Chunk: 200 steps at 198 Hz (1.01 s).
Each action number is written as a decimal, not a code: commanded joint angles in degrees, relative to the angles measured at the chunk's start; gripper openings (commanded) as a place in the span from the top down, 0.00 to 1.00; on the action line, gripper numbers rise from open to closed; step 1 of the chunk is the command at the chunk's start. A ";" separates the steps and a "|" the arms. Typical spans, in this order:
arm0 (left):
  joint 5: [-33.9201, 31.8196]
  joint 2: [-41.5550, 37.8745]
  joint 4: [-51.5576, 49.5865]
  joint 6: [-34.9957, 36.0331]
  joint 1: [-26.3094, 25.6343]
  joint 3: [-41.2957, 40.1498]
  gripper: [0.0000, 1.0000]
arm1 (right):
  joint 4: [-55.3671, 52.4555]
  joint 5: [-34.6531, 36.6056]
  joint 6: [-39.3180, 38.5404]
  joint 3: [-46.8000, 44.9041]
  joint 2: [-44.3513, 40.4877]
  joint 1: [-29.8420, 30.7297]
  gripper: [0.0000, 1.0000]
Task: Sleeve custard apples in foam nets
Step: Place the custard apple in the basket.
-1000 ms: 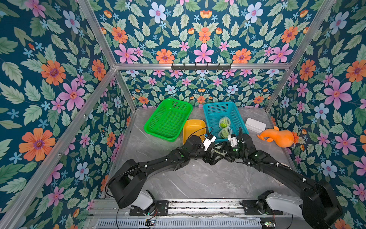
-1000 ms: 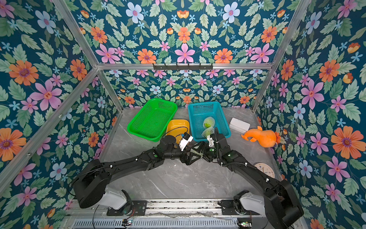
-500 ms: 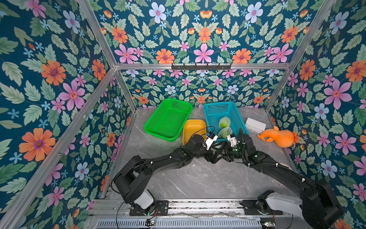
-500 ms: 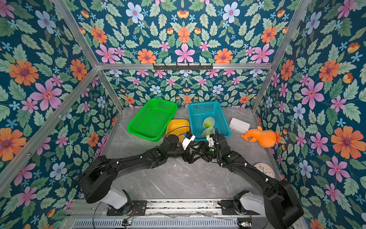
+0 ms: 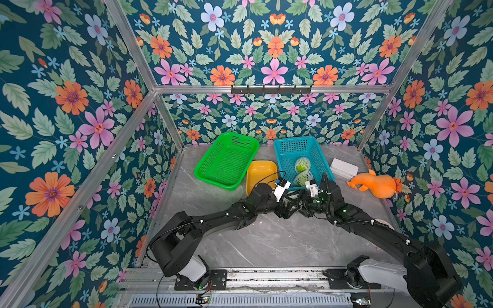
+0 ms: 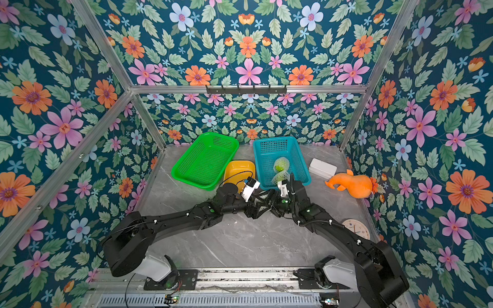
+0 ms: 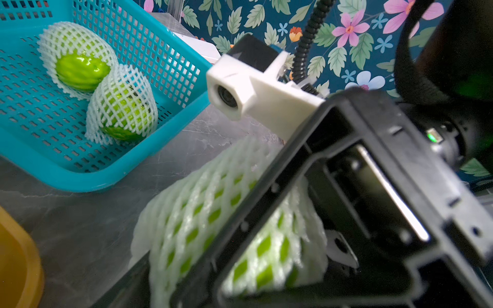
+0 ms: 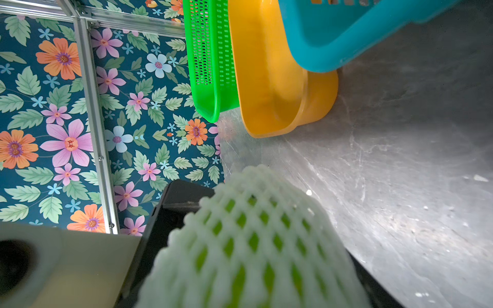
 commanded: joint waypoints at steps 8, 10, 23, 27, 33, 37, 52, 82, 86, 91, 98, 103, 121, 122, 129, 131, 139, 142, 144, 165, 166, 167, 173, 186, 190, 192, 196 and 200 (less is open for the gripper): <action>-3.80 -2.06 -1.83 0.89 0.30 0.12 0.12 | -5.75 1.47 -2.09 0.86 -2.04 -0.28 0.23; -3.73 -2.31 -2.10 0.93 0.31 -0.04 0.11 | -6.01 1.65 -2.26 0.96 -2.16 -0.35 0.23; -3.39 -3.73 -4.32 1.34 0.31 -0.60 0.01 | -7.23 2.42 -2.87 1.26 -2.64 -0.54 0.23; -3.27 -4.18 -5.27 1.55 0.31 -0.62 0.00 | -7.35 2.56 -2.94 1.32 -2.64 -0.54 0.23; -3.34 -4.67 -6.61 1.79 0.31 -0.49 0.01 | -7.42 2.57 -3.02 1.34 -2.59 -0.55 0.23; -3.53 -5.07 -7.25 1.85 0.29 -0.53 0.00 | -7.34 2.48 -3.06 1.47 -2.43 -0.59 0.23; -4.25 -6.38 -8.02 1.94 0.31 -1.01 0.00 | -6.52 1.75 -2.84 1.36 -1.66 -0.57 0.23; -3.62 -5.69 -10.95 5.17 0.53 1.64 0.00 | -4.95 0.35 -2.39 1.72 -0.30 -0.54 0.24; -3.23 -5.28 -11.25 5.83 0.57 2.25 0.00 | -5.03 0.20 -2.48 1.85 -0.19 -0.57 0.24; -2.77 -4.81 -11.96 6.46 0.58 2.95 0.00 | -5.12 0.03 -2.61 2.02 -0.11 -0.55 0.24; -1.91 -3.97 -12.75 7.29 0.66 3.97 0.01 | -5.31 -0.26 -2.74 2.34 0.03 -0.56 0.24; -1.15 -3.39 -13.35 7.93 0.66 4.74 0.00 | -5.42 -0.41 -2.88 2.46 0.06 -0.56 0.24; 1.55 -1.23 -14.79 9.27 0.66 7.11 0.00 | -5.77 -0.51 -3.05 2.66 -0.06 -0.55 0.24; 1.72 -1.14 -14.87 9.36 0.66 7.25 0.00 | -5.73 -0.49 -3.05 2.66 -0.03 -0.55 0.24; 2.51 -0.21 -15.40 9.59 0.70 7.98 0.00 | -5.77 -0.54 -3.08 2.60 -0.05 -0.58 0.24; 2.75 -0.04 -15.46 9.61 0.67 8.21 0.00 | -5.76 -0.57 -3.06 2.58 -0.06 -0.58 0.24; 3.46 0.77 -15.82 9.94 0.66 8.76 0.00 | -5.70 -0.63 -3.03 2.49 -0.11 -0.57 0.24; 3.69 1.04 -15.91 9.97 0.66 8.98 0.00 | -5.52 -0.66 -2.97 2.53 -0.13 -0.55 0.24; 3.84 1.17 -15.92 9.97 0.66 9.08 0.00 | -5.47 -0.64 -2.99 2.43 -0.12 -0.55 0.24; 4.12 2.02 -15.21 9.75 0.66 9.35 0.00 | -5.18 -1.23 -2.88 2.31 -0.01 -0.55 0.24; 4.15 2.03 -15.13 9.68 0.66 9.33 0.00 | -5.22 -1.24 -2.92 2.36 -0.01 -0.55 0.24; 4.12 2.07 -15.04 9.65 0.66 9.28 0.00 | -5.23 -1.29 -2.85 2.33 -0.05 -0.55 0.24; 4.38 2.10 -14.53 9.59 0.66 9.31 0.00 | -5.11 -1.25 -2.79 2.24 0.00 -0.56 0.24; 4.86 2.28 -13.27 8.93 0.66 9.23 0.03 | -4.79 -1.35 -2.70 2.05 -0.02 -0.57 0.24; 5.03 2.44 -12.87 8.78 0.66 9.16 0.05 | -4.73 -1.35 -2.63 1.99 -0.01 -0.55 0.24; 5.20 2.42 -12.74 8.64 0.66 9.14 0.06 | -4.68 -1.37 -2.62 1.99 -0.01 -0.55 0.24; 5.46 2.56 -12.40 8.45 0.66 9.14 0.08 | -4.66 -1.34 -2.61 1.96 0.07 -0.50 0.24; 5.63 2.68 -12.10 8.35 0.66 9.14 0.10 | -4.62 -1.39 -2.61 1.96 0.07 -0.61 0.24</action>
